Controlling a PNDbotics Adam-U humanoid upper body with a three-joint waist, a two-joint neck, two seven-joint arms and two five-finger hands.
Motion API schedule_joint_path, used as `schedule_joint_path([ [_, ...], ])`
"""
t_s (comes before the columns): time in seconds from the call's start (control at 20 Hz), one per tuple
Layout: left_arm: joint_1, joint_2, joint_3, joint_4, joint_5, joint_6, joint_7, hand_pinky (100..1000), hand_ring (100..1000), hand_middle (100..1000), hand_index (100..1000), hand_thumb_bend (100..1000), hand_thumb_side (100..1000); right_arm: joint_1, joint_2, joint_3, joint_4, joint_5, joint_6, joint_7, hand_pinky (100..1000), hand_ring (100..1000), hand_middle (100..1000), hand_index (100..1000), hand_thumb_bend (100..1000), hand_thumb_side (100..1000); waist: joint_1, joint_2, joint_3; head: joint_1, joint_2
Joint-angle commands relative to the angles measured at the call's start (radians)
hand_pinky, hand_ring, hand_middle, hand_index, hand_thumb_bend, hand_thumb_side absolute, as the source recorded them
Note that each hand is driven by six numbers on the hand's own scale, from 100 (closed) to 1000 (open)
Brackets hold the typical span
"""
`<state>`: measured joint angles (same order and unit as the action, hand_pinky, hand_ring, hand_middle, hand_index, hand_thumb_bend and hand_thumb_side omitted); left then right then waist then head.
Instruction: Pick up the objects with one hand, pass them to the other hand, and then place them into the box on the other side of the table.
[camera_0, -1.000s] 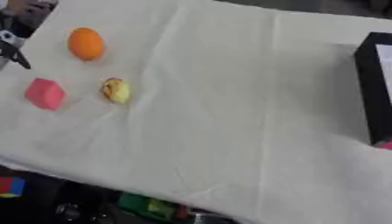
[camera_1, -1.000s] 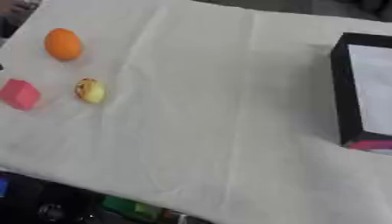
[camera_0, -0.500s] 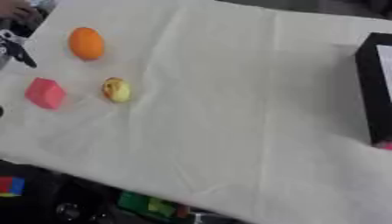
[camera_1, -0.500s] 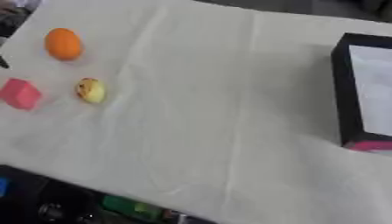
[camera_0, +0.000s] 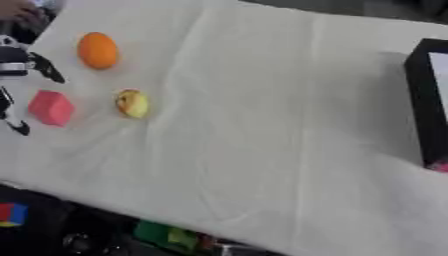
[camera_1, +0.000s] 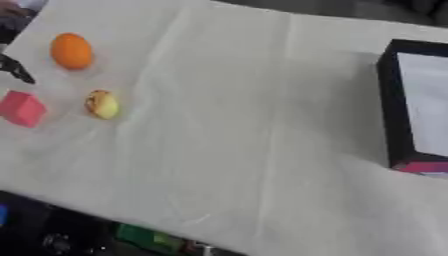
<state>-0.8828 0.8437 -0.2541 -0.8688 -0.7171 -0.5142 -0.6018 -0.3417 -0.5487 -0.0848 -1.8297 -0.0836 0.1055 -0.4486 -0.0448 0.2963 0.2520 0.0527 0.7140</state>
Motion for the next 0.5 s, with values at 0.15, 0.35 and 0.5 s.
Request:
schedule_joint_path([
  [0.15,-0.029,0.014,0.012,0.019,-0.067,-0.064,-0.026,932,846,767,840,823,100,-0.002,-0.014,-0.005,-0.007,-0.004,-0.003,0.003,870,780,783,894,111,292,0.006,-0.024,-0.002,0.006,-0.004],
  [0.35,-0.035,-0.001,0.02,0.032,-0.106,-0.06,0.015,931,846,767,844,809,100,0.0,-0.011,-0.003,-0.003,-0.005,-0.002,0.004,871,781,783,895,111,296,0.003,-0.022,-0.003,0.013,-0.004],
  [0.5,-0.04,-0.013,0.022,0.048,-0.142,-0.057,0.052,929,846,765,842,792,100,0.0,-0.008,-0.002,-0.002,-0.006,-0.002,0.005,871,782,783,895,100,301,0.001,-0.021,-0.004,0.016,-0.007],
])
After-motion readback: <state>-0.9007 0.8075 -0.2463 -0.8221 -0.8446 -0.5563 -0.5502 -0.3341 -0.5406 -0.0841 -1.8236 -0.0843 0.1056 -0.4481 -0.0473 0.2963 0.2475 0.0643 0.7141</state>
